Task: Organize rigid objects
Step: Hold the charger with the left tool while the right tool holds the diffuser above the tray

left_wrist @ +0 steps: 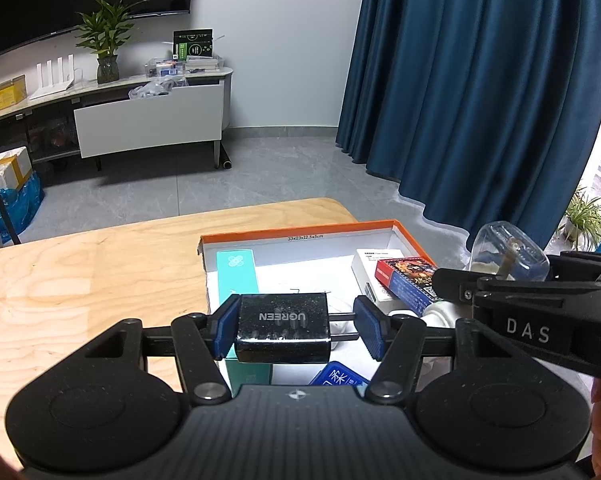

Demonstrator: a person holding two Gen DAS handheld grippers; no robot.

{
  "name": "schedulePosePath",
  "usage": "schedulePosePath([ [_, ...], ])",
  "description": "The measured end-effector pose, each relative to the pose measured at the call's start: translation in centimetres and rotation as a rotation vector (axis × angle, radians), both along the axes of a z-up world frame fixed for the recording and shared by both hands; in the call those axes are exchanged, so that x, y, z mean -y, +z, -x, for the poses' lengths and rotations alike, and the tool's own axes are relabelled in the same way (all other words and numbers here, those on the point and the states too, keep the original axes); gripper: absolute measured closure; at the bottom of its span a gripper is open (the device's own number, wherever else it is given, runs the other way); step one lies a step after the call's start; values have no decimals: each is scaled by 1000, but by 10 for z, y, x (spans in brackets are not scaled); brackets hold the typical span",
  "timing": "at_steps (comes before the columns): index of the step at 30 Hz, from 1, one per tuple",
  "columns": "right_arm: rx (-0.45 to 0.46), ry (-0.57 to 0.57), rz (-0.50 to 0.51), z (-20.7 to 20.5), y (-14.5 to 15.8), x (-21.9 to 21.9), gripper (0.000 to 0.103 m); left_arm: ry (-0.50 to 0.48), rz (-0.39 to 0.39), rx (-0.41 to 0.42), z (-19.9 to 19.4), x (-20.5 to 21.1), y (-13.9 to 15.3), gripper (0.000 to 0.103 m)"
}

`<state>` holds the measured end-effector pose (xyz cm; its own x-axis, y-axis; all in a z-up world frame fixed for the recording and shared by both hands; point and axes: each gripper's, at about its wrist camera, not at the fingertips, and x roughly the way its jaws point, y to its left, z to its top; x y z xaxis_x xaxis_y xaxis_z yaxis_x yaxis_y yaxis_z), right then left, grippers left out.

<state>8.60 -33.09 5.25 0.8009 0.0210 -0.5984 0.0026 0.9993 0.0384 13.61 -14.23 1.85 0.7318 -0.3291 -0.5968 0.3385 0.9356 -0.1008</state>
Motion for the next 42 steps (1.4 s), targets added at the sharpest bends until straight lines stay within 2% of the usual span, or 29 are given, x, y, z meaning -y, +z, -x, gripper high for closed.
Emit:
schedulePosePath([
  [42, -53, 27, 11, -6, -6, -1, 55, -3, 2, -16, -10, -2, -5, 42],
])
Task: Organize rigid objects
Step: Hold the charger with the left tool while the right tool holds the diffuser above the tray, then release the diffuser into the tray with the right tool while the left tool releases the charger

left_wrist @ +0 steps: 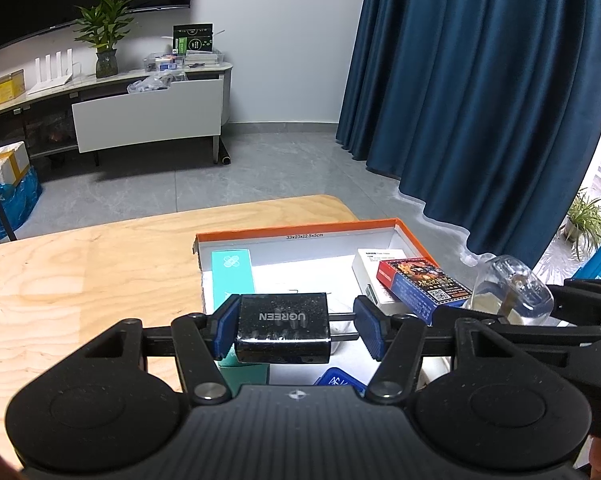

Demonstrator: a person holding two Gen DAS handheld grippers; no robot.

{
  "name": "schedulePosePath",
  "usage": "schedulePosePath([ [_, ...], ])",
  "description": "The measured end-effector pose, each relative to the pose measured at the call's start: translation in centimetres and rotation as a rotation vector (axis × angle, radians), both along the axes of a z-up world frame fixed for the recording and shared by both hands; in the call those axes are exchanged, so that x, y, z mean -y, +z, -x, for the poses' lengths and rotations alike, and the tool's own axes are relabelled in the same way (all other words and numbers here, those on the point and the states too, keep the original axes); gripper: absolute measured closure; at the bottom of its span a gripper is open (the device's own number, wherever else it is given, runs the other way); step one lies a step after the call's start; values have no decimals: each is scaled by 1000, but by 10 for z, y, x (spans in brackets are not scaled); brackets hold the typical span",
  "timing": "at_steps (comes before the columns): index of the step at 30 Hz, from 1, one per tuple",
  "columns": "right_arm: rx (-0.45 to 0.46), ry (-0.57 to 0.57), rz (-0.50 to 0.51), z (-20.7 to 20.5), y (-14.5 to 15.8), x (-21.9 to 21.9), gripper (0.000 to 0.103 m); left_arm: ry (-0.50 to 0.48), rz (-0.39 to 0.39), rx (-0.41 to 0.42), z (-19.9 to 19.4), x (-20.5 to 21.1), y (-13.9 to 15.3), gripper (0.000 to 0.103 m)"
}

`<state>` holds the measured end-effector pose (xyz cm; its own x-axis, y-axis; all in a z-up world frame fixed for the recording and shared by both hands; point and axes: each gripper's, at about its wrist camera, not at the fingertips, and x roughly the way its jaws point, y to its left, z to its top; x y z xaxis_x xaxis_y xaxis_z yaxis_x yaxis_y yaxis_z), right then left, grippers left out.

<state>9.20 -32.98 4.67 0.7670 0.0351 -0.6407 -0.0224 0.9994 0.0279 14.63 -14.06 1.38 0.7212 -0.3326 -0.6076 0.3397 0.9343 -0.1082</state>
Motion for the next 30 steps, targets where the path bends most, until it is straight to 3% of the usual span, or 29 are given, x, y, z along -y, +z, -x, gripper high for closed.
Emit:
schedulePosePath([
  [14, -42, 44, 20, -7, -6, -4, 53, -3, 8, -12, -9, 1, -4, 42],
  [19, -20, 45, 17, -8, -4, -5, 41, 0, 6, -17, -14, 2, -6, 42],
  [30, 73, -52, 19, 18, 9, 14, 28, -33, 18, -37, -21, 11, -8, 42],
])
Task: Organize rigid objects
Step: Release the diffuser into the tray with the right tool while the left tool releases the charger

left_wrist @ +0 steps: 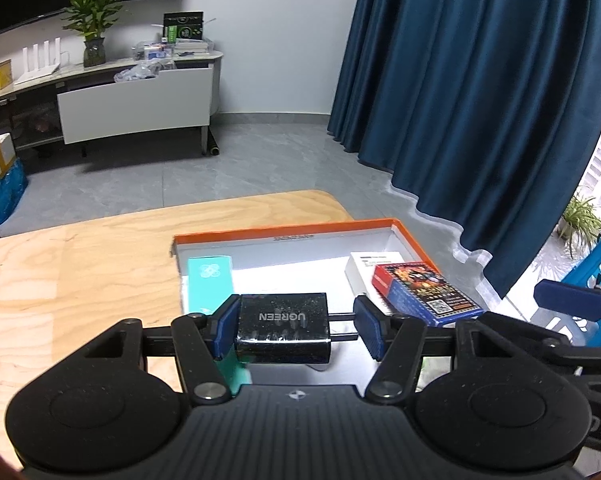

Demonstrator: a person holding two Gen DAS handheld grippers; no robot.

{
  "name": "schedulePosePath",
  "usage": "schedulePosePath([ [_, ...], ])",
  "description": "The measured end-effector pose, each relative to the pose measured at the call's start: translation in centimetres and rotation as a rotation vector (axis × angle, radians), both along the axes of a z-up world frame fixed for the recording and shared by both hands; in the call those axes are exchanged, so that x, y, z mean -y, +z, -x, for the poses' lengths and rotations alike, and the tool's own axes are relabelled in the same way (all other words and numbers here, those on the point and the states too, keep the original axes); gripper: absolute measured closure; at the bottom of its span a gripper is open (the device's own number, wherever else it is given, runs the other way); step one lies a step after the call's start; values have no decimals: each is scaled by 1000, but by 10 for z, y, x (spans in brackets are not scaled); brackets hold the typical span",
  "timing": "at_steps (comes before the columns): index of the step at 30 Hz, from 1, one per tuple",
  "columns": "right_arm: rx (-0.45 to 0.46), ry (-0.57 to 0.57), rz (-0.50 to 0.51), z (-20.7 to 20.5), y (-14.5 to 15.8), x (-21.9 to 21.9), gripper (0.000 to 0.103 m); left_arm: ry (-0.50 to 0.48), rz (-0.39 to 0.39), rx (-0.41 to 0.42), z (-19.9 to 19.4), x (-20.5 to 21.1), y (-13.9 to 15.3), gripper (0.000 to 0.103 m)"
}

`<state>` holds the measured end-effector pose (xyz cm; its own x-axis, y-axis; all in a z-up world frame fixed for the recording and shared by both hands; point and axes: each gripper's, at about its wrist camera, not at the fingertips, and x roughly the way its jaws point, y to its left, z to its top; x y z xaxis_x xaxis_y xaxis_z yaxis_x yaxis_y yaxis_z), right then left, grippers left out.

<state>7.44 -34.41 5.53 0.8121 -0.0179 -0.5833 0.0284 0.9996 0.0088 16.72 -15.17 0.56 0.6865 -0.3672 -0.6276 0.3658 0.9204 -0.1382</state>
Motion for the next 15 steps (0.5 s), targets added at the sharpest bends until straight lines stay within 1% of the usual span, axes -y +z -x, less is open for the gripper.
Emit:
schedulePosePath([
  [2, 2, -5, 4, 1, 1, 2, 26, -12, -3, -4, 0, 4, 0, 40],
  [3, 2, -7, 7, 3, 1, 2, 26, -16, -9, -3, 1, 6, 1, 37],
  [4, 2, -9, 8, 3, 1, 2, 26, -21, -11, -1, 3, 7, 1, 28],
  [5, 3, -11, 8, 5, 1, 3, 25, -21, -12, 3, 5, 7, 3, 23],
  [6, 6, -13, 7, 6, 2, 3, 25, -18, -16, 8, 7, 7, 4, 21],
  [8, 11, -16, 6, 9, 3, 3, 25, -10, -21, 7, 9, 5, 5, 14],
  [13, 14, -15, -9, 18, 6, 4, 25, 57, -35, -9, 19, -2, 13, 2],
  [15, 13, -16, -16, 23, 8, 4, 24, 79, -25, -21, 24, -7, 18, 0],
])
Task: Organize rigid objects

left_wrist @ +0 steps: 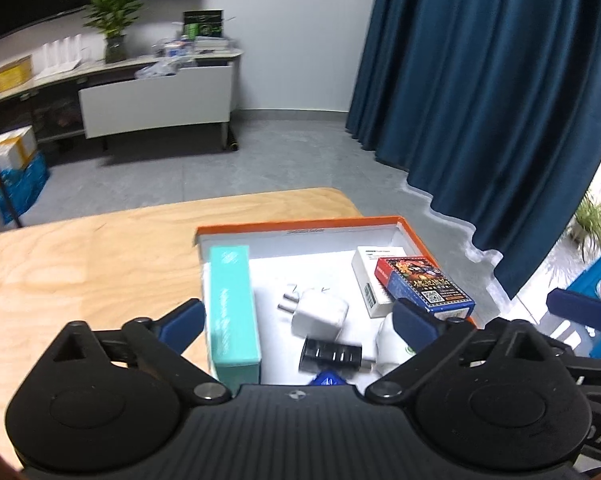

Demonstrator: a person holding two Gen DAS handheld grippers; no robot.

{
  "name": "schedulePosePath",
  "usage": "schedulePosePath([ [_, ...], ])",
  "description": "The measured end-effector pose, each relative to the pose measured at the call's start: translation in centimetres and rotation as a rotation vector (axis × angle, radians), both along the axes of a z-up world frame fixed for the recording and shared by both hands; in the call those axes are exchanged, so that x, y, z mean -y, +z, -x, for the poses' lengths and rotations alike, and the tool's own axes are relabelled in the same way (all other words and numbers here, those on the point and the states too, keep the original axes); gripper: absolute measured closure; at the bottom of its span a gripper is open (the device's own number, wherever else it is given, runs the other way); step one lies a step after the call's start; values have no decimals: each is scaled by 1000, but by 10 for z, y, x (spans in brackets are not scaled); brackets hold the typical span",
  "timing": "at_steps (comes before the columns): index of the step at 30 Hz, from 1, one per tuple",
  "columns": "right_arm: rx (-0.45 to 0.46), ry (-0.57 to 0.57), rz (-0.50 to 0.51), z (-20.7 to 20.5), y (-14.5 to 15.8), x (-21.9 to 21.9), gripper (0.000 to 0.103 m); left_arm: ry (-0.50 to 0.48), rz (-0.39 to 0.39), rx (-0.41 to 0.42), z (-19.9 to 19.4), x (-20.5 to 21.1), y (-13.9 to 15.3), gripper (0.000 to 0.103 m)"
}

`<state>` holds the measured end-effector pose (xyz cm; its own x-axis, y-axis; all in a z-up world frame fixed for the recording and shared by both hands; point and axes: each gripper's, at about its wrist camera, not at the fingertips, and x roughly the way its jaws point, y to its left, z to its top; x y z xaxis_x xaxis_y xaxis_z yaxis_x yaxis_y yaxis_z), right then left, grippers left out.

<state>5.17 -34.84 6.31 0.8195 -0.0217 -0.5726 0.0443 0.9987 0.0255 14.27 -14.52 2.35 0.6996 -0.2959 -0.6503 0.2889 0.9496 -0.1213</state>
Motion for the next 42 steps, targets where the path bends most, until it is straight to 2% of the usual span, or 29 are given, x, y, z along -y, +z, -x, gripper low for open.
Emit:
schedulePosePath([
  [5, -19, 20, -36, 12, 1, 1, 23, 64, -26, -25, 23, -6, 9, 0],
  [16, -75, 62, -66, 48, -11, -6, 23, 170, -56, -56, 68, -24, 5, 0],
  [30, -89, 70, -46, 87, -23, -12, 22, 163, -100, -15, 107, -27, -2, 0],
  [42, -90, 69, -22, 101, -24, -19, 22, 133, -105, 2, 125, -26, -4, 0],
])
